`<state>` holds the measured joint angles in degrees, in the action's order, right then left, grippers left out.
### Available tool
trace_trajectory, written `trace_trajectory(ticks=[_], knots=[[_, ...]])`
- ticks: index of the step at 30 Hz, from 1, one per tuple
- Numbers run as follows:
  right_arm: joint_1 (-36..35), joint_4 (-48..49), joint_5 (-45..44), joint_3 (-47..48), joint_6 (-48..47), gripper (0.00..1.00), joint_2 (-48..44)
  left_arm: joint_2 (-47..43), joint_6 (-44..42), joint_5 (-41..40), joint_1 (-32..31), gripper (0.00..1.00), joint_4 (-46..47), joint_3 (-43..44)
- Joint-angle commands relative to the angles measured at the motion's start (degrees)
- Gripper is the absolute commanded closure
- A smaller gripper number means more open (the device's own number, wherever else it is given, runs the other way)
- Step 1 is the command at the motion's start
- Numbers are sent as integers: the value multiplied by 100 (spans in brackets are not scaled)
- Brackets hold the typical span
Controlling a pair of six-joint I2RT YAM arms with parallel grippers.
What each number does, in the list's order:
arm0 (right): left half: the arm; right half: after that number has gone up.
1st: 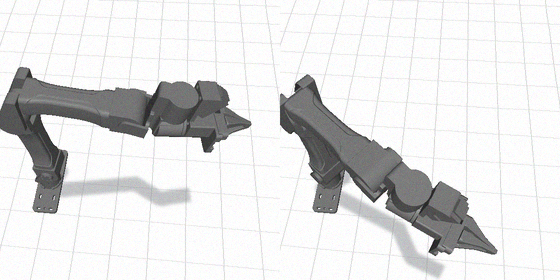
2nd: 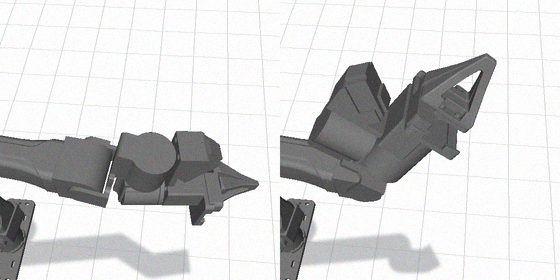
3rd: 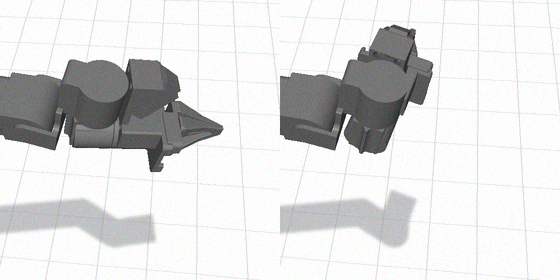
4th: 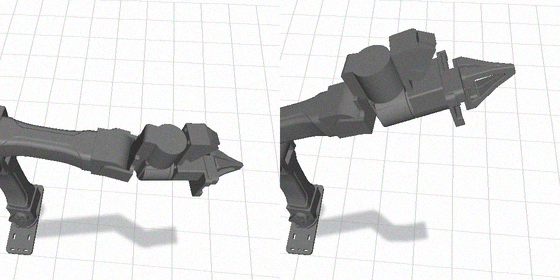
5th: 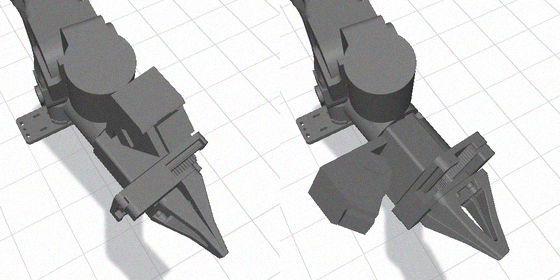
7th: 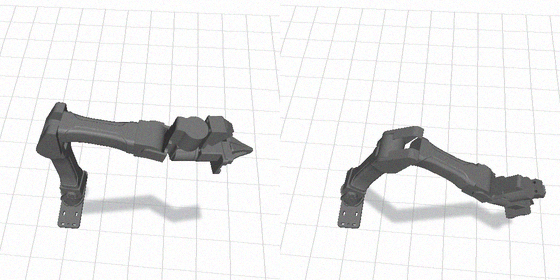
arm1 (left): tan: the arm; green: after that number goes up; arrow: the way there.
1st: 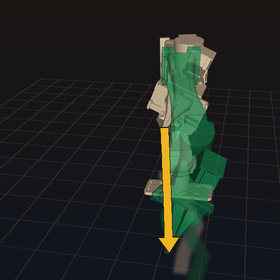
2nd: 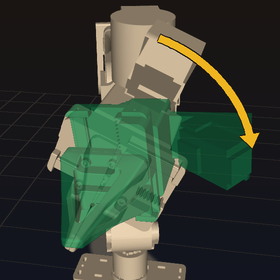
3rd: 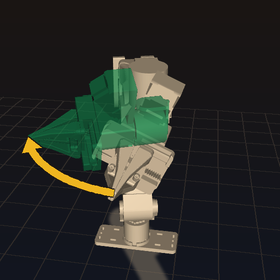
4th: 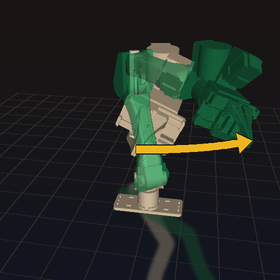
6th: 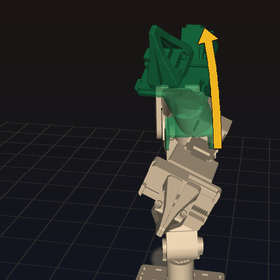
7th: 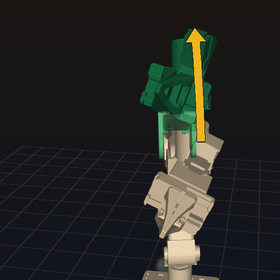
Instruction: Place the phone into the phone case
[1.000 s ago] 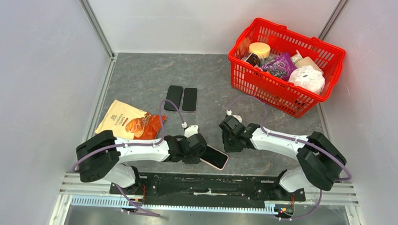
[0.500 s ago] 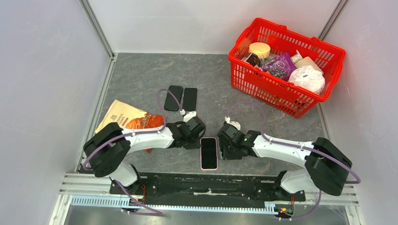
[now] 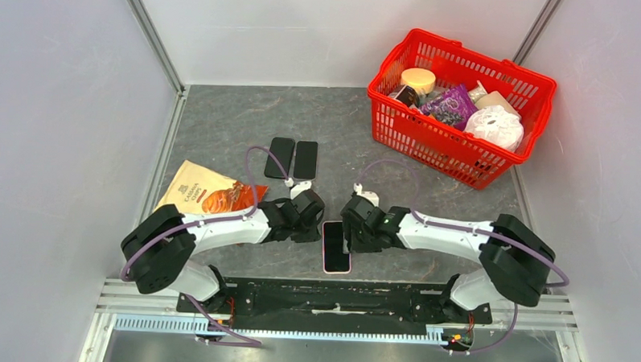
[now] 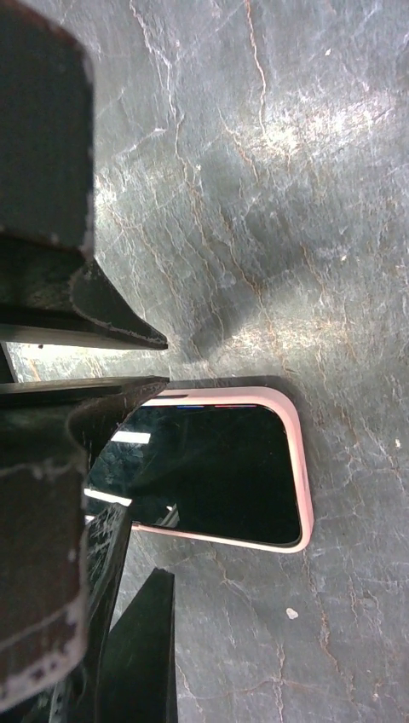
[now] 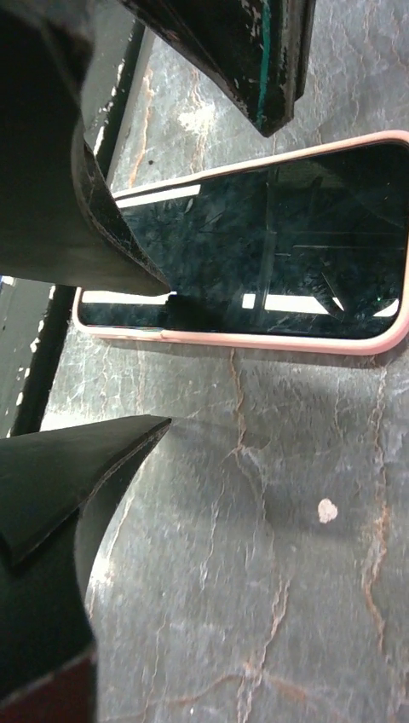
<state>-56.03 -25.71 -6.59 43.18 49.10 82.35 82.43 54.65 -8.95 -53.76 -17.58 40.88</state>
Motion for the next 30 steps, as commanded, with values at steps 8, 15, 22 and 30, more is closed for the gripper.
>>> trace_trajectory(ticks=[8, 15, 22, 30], knots=[[-163, -241, -602, 254, 164, 41, 263, -319, -25, -368, -151, 59, -105, 26], [848, -831, -571, 173, -22, 16, -1450, -61, 603, -1362, -921, 16, -595, 542], [1476, -1006, -293, -20, -164, 8, -2080, 675, 1103, -1909, -1548, 13, -1011, 1175], [1508, -1032, -173, -115, -225, 8, -2215, 1398, 1351, -2101, -1992, 11, -1444, 1784]])
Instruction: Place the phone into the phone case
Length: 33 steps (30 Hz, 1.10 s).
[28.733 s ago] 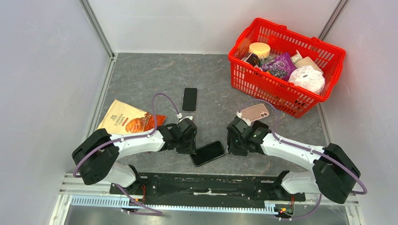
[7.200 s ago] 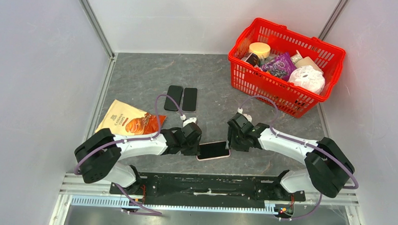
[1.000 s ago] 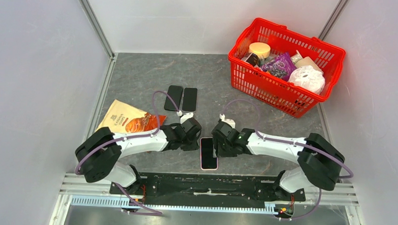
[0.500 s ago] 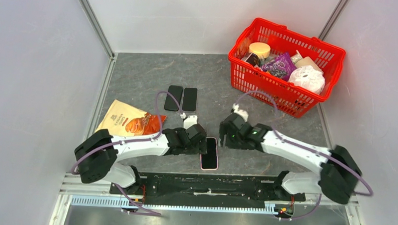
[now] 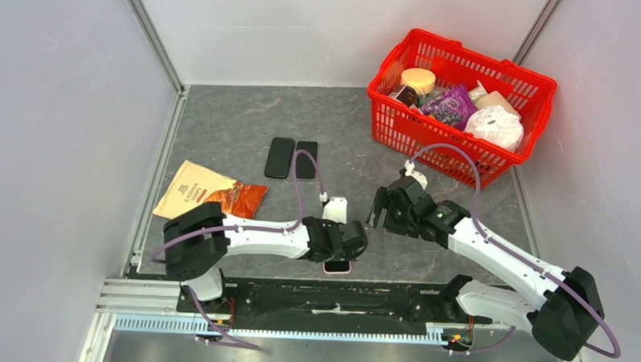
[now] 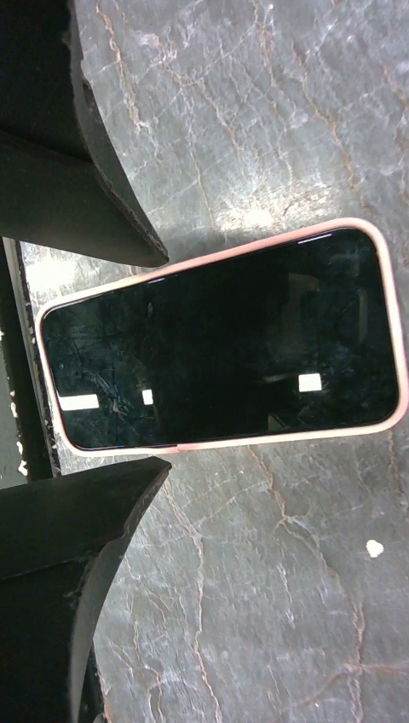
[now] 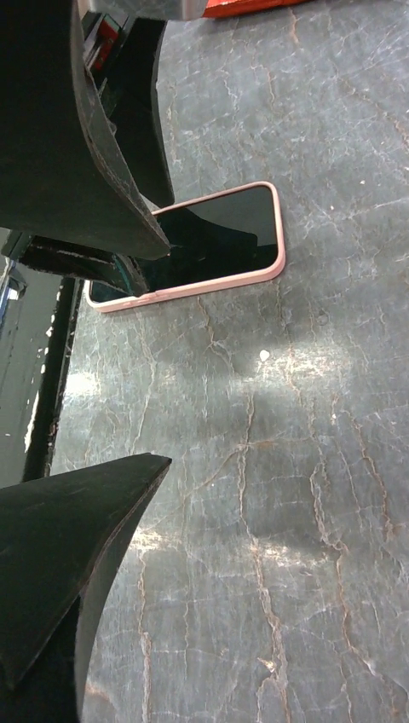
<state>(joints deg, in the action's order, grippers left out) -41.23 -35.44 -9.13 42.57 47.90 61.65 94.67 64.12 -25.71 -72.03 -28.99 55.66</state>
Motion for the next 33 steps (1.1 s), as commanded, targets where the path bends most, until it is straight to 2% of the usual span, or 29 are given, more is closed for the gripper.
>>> trace_trajectory(ticks=[1, 14, 16, 19, 22, 27, 31, 33], knots=[[28, -51, 85, -72, -114, 8, -168, 221, 424, -435, -198, 11, -336, 338], [63, 125, 150, -227, -182, 7, -157, 873, 410, -476, -347, 9, -606, 598], [129, 335, 349, -272, -224, 8, -20, 905, 326, -506, -347, 15, -603, 570], [291, 805, 881, -340, -245, 9, 273, 686, 75, -513, -299, 37, -423, 414], [392, 1211, 1429, -334, -229, 11, 581, 171, -325, -311, -167, 53, 131, -38], [388, 1902, 2101, -336, -95, 15, 1120, -864, -794, 125, 75, 60, 1165, -995], [388, 2561, 2563, -428, 121, 26, 1593, -1407, -1064, 644, 302, 60, 1869, -1572], [376, 2899, 2730, -451, 248, 29, 1810, -1586, -1120, 925, 408, 60, 2250, -1849]])
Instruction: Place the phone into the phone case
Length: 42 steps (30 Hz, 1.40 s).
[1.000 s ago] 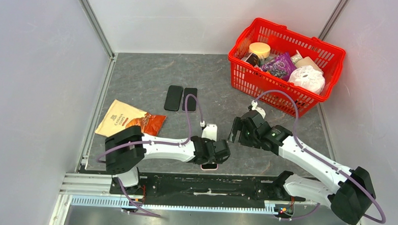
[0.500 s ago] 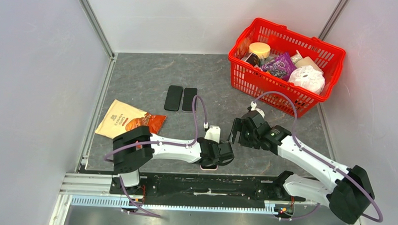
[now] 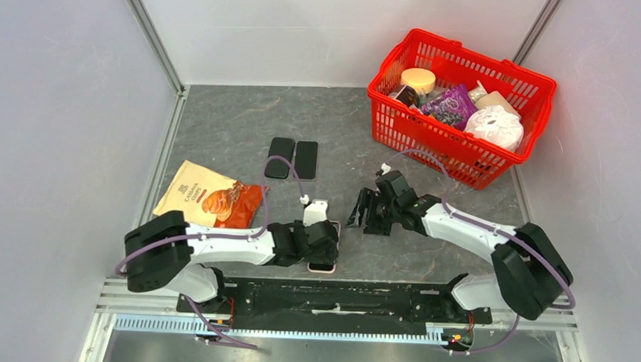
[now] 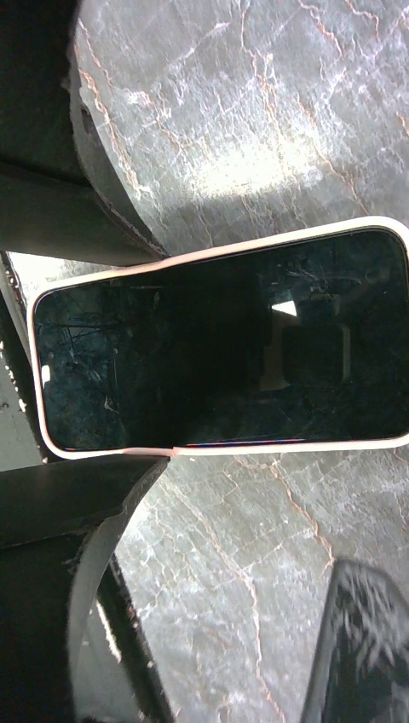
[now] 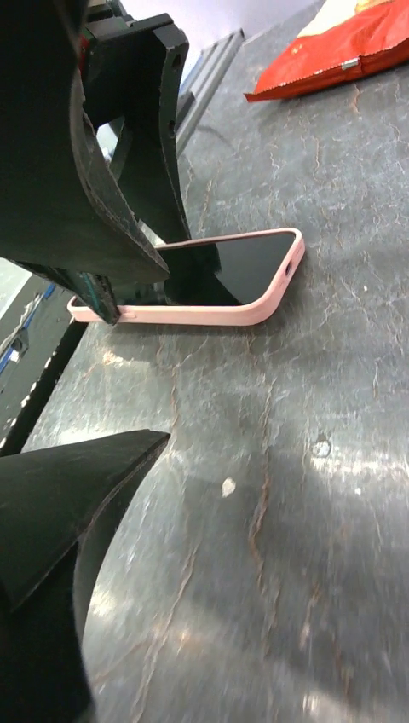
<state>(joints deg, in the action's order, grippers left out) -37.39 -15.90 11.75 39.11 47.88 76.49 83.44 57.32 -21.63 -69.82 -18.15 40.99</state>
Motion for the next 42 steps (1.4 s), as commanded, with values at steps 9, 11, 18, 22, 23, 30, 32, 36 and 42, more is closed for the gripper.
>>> trace_trajectory(ticks=[9, 11, 18, 22, 23, 30, 32, 36, 42], knots=[[-151, 1546, 761, -46, 550, 33, 940, -961, -567, 1028, 437, 61, 1798, -911], [-249, 1547, 730, 3, 582, 37, 1032, -991, -598, 1062, 458, 61, 1798, -937], [-617, 1546, 371, 70, 653, 58, 1259, -1014, -624, 1214, 531, 61, 2175, -1072], [-765, 1204, -218, 77, 577, 78, 1222, -1003, -634, 1231, 558, 62, 2176, -1083], [-827, 1112, -367, 79, 548, 84, 1211, -1005, -631, 1231, 562, 62, 2182, -1084], [-990, 832, -843, 26, 456, 92, 1194, -913, -651, 1181, 570, 63, 2176, -1028], [-990, 639, -990, 59, 414, 63, 1036, -920, -654, 1091, 568, 64, 2159, -995], [-951, -261, -1745, 285, 157, 17, 173, -836, -849, 704, 567, 64, 2045, -694], [-829, -1923, -3245, 747, 10, 6, -1440, -112, -1462, 180, 816, 64, 1850, 321]])
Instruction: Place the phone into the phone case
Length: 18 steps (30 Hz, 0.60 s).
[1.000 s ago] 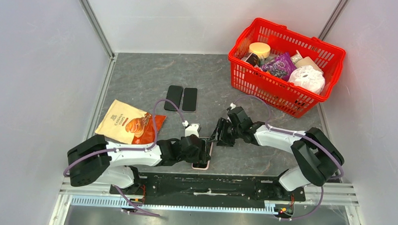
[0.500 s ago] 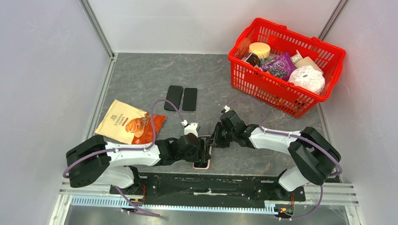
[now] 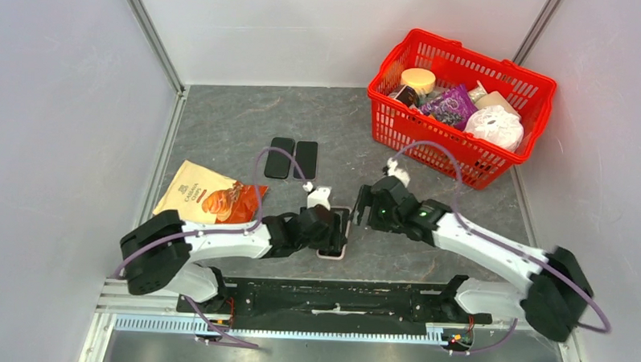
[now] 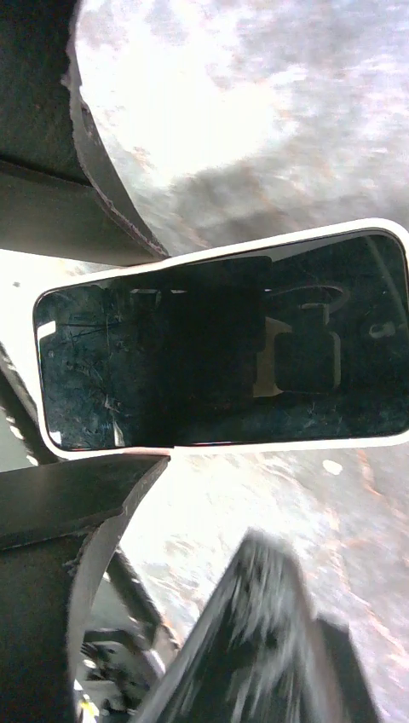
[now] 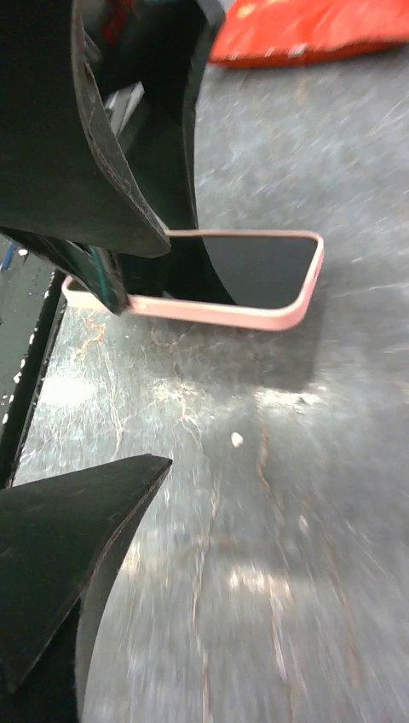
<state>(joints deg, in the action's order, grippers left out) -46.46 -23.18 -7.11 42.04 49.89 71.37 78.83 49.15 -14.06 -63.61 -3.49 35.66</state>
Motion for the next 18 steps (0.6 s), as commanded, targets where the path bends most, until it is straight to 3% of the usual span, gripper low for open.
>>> trace_trajectory(ticks=[1, 7, 13, 18], knots=[[105, -1358, -1464, 447, -137, 6, -1157, 520, -731, -654, 272, 65, 222, 1067], [128, -1853, -1663, 259, 152, 5, -2140, 1691, -1452, -820, 951, 65, -148, 2522], [127, -2125, -1593, 168, 185, 5, -2374, 2850, -1961, -891, 1479, 65, -694, 4042], [128, -2107, -1491, 94, 228, 5, -2484, 3466, -2200, -860, 1793, 65, -906, 4783]])
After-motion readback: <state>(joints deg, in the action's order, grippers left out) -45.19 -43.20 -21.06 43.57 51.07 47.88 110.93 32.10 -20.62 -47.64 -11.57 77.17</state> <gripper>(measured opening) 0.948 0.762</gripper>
